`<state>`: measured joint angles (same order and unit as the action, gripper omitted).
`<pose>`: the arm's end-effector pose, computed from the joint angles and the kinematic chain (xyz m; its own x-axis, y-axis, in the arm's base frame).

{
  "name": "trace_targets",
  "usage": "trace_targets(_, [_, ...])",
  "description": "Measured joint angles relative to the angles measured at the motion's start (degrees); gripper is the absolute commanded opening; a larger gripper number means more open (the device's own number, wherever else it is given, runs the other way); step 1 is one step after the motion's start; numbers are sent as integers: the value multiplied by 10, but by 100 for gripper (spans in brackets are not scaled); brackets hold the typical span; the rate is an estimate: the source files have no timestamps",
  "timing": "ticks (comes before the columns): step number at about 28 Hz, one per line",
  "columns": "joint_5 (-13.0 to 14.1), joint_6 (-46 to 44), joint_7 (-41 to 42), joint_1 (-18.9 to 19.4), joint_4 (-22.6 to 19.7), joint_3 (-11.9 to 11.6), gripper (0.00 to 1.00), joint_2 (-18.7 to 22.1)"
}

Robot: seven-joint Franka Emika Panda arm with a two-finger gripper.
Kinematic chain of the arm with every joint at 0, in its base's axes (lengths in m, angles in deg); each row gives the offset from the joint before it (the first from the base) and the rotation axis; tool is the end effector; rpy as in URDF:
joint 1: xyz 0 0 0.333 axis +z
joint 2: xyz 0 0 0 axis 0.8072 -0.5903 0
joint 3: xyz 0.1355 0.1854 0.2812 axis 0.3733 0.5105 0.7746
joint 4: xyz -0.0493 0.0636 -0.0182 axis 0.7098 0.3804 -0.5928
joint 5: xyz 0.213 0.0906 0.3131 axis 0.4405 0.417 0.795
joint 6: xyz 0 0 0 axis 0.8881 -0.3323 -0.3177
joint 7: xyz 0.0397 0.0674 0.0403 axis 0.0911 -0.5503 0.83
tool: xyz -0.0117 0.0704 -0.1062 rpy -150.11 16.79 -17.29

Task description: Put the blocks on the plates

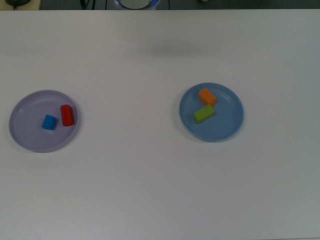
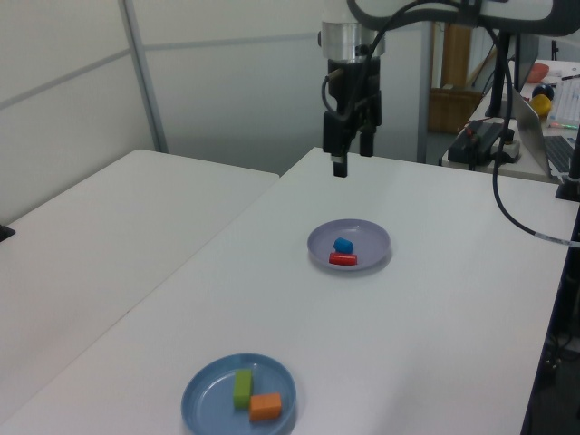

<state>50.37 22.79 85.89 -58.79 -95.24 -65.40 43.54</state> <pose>0.5145 0.0049 0.6945 0.9998 -0.0168 0.0081 -0.0162 -0.9976 -0.0672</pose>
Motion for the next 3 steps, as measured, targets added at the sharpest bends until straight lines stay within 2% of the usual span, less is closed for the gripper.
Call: trace_targets(3, [-7,40,-1,0,-4,2,100,-7])
